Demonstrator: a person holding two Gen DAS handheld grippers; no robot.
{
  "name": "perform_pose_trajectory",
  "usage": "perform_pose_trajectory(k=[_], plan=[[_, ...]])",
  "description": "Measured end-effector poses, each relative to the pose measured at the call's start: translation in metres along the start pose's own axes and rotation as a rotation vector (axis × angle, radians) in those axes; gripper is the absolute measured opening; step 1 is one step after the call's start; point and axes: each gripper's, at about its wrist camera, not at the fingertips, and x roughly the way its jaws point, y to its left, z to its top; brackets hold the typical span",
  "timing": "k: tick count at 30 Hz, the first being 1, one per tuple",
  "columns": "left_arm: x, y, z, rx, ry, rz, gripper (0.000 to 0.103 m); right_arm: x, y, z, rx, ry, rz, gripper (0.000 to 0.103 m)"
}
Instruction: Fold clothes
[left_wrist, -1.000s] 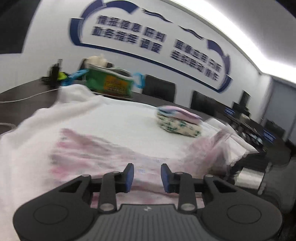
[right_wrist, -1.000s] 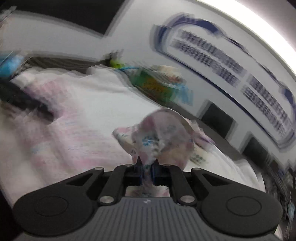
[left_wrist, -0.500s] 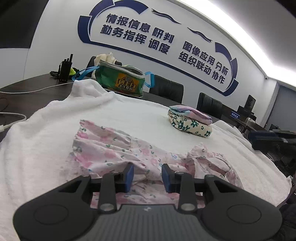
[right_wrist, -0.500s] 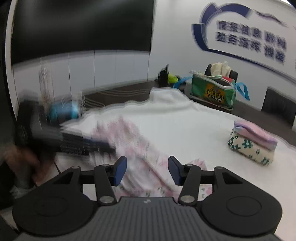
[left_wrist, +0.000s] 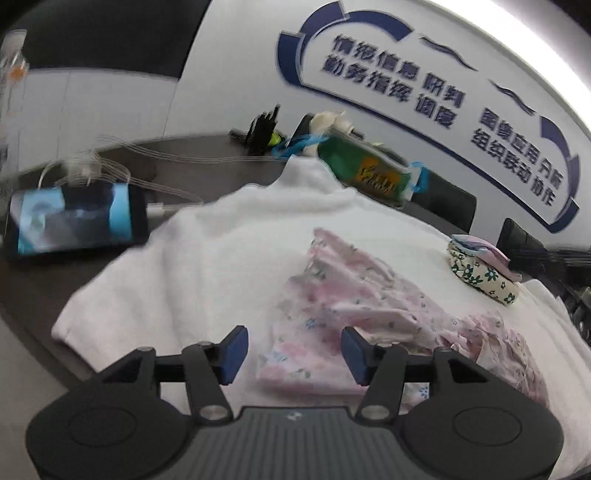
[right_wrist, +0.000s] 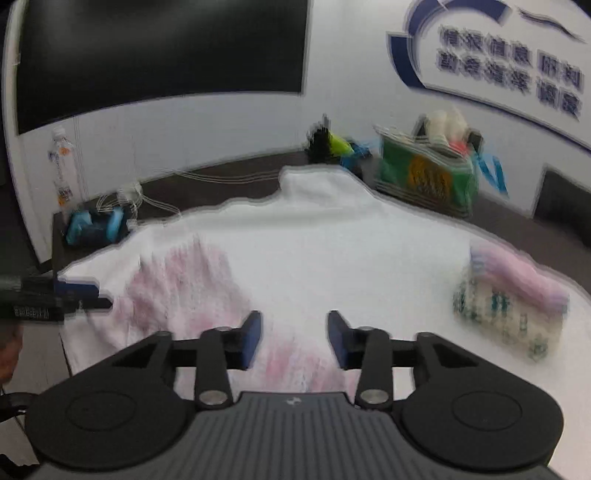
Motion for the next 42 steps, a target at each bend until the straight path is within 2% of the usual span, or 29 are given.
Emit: perform_pose_trajectory(k=[1,3,6,7,8,10,11,12,17,19,22,24,28,29,32,33,34,35,36,37,38,39,40,41,42], plan=[[0.001,0.000,0.001,-0.010,0.015,0.003,0.054,0.012,-0.001,0.012,-0.047,0.006,0.042,0.053],[0.002,-0.003,0.000,-0.008,0.042,-0.002,0.054,0.050,-0.002,0.033,-0.115,0.059,0.180,0.053],[0.004,-0.006,-0.004,-0.013,0.064,0.008,0.053,0.116,0.001,0.048,-0.176,0.197,0.406,0.053],[0.004,-0.006,-0.006,-0.015,0.071,0.012,0.045,0.134,0.003,0.049,-0.192,0.240,0.451,0.053],[0.007,-0.007,-0.006,-0.016,0.072,0.016,0.027,0.150,0.006,0.049,-0.208,0.278,0.468,0.053],[0.012,-0.008,-0.005,-0.008,0.075,0.028,0.015,0.176,0.010,0.047,-0.224,0.340,0.503,0.050],[0.013,-0.008,-0.003,0.002,0.073,0.017,0.003,0.181,0.009,0.044,-0.211,0.352,0.521,0.033],[0.014,-0.007,-0.001,0.013,0.070,0.006,0.002,0.182,0.009,0.043,-0.199,0.344,0.528,0.007],[0.039,-0.016,0.029,0.091,0.044,-0.015,0.001,0.154,0.014,0.043,-0.214,0.192,0.423,0.005],[0.051,-0.025,0.056,0.126,0.012,-0.036,0.001,0.148,0.005,0.047,-0.180,0.158,0.340,0.005],[0.076,-0.044,0.106,0.180,0.007,-0.100,0.001,0.150,-0.025,0.057,-0.079,0.152,0.189,0.005],[0.100,-0.061,0.135,0.224,0.041,-0.129,0.001,0.152,-0.048,0.063,-0.004,0.151,0.091,0.005],[0.122,-0.070,0.139,0.213,0.059,-0.131,0.002,0.165,-0.101,0.067,0.150,0.163,-0.075,0.005],[0.127,-0.072,0.140,0.211,0.064,-0.131,0.006,0.174,-0.113,0.065,0.187,0.182,-0.114,0.005],[0.144,-0.079,0.142,0.202,0.077,-0.131,0.019,0.203,-0.141,0.053,0.286,0.259,-0.190,0.007],[0.149,-0.082,0.142,0.199,0.081,-0.131,0.019,0.200,-0.143,0.050,0.284,0.258,-0.186,0.008],[0.155,-0.084,0.143,0.196,0.086,-0.132,0.023,0.191,-0.142,0.048,0.266,0.242,-0.173,0.010],[0.160,-0.086,0.144,0.193,0.090,-0.132,0.033,0.174,-0.139,0.045,0.241,0.206,-0.153,0.019],[0.166,-0.089,0.144,0.190,0.095,-0.132,0.039,0.149,-0.133,0.042,0.210,0.151,-0.126,0.034],[0.171,-0.091,0.145,0.187,0.099,-0.132,0.048,0.124,-0.128,0.038,0.178,0.096,-0.100,0.042],[0.152,-0.091,0.139,0.197,0.067,-0.157,0.050,0.098,-0.123,0.035,0.147,0.041,-0.073,0.054],[0.129,-0.091,0.129,0.225,0.038,-0.208,0.051,0.073,-0.117,0.028,0.106,-0.007,-0.023,0.062],[0.106,-0.090,0.119,0.255,0.010,-0.261,0.055,0.049,-0.111,0.013,0.046,-0.049,0.060,0.063],[0.095,-0.095,0.103,0.288,0.012,-0.317,0.064,0.026,-0.105,-0.006,-0.025,-0.093,0.153,0.068],[0.085,-0.099,0.086,0.321,0.014,-0.372,0.069,0.006,-0.100,-0.026,-0.093,-0.126,0.238,0.077]])
